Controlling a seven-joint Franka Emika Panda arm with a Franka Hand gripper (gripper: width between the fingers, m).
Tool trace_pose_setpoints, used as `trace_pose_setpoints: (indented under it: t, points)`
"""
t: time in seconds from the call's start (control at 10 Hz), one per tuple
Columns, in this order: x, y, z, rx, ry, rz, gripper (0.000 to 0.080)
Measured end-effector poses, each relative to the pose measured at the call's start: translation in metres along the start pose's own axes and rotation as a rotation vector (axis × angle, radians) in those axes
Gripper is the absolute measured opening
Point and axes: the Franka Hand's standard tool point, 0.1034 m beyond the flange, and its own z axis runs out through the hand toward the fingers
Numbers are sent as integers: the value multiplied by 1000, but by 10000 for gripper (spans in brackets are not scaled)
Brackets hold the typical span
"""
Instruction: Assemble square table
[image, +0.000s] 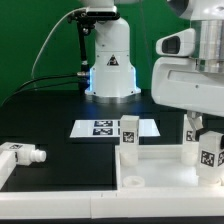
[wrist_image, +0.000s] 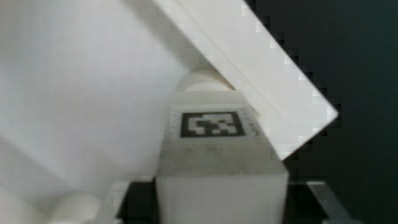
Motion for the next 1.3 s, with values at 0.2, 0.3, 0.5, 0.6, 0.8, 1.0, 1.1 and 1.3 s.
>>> trace_pose_setpoints:
  t: [0.2, 0.3, 0.5, 0.6, 0.8, 1.0, 1.1, 1.3]
  points:
    - [1, 1, 1, 10, -32, 345, 284]
    - [0, 1, 1, 38, -66, 504, 284]
    - [-4, 3, 1, 113, -102, 789, 285]
    - [-4, 3, 1, 110, -104, 791, 285]
    - [-5, 3, 3, 108, -102, 767, 546]
    - [-2, 3, 2, 125, -83, 503, 618]
    - [2, 2, 3, 158, -58, 292, 618]
    - [3, 4, 6, 164, -51, 166, 643]
